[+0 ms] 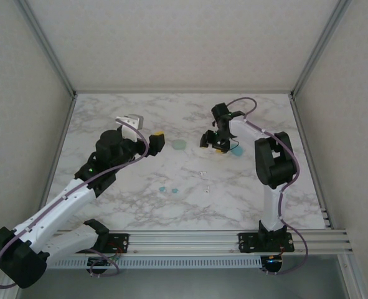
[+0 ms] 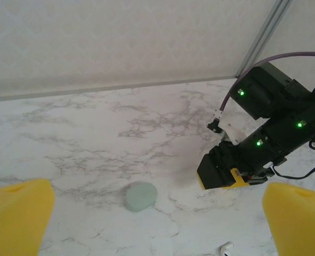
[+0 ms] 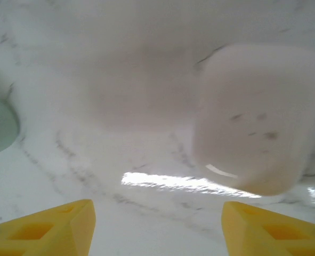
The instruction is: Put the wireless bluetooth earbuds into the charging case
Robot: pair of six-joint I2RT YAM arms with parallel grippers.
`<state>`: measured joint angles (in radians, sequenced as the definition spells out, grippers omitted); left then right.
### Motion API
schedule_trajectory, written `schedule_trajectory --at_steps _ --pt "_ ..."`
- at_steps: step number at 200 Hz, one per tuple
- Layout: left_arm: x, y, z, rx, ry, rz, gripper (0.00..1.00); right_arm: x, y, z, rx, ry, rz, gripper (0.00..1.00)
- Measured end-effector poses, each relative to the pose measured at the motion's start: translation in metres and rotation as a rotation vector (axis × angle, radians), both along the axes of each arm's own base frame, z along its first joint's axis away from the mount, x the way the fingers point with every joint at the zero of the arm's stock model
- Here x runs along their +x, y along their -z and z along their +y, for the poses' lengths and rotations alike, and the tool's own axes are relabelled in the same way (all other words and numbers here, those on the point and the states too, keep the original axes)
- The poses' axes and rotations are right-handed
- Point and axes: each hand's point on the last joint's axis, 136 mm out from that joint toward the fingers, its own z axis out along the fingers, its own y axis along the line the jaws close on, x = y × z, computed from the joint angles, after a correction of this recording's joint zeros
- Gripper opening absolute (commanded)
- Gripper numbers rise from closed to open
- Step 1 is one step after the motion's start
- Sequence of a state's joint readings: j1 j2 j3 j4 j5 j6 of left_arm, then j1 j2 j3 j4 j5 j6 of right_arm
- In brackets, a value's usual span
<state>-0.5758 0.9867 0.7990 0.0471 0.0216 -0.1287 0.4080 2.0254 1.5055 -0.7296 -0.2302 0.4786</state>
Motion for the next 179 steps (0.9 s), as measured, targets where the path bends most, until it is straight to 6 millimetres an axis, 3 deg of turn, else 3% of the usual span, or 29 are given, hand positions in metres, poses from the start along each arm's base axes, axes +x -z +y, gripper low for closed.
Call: schedule_trajectory --at_steps 22,62,85,144,179 --pt "0.000 -0.001 -0.001 -0.001 0.003 0.000 1.00 -0.002 -0.005 0.004 -0.002 -0.030 -0.015 0.65" --pt "0.001 -0.004 -0.001 -0.010 0.002 -0.002 1.00 0.026 -0.025 -0.033 -0.210 -0.027 -0.139 0.67" --pt "0.001 -0.004 -0.001 -0.010 0.001 -0.001 1.00 0.036 -0.033 -0.040 -0.237 -0.007 -0.163 0.70" --pt "0.001 -0.003 -0.001 -0.008 0.001 0.001 1.00 0.033 0.006 -0.040 -0.267 0.028 -0.072 0.71" --pt "0.002 -0.001 -0.002 -0.006 0.002 0.004 1.00 0.032 0.017 -0.041 -0.275 0.042 -0.043 0.65"
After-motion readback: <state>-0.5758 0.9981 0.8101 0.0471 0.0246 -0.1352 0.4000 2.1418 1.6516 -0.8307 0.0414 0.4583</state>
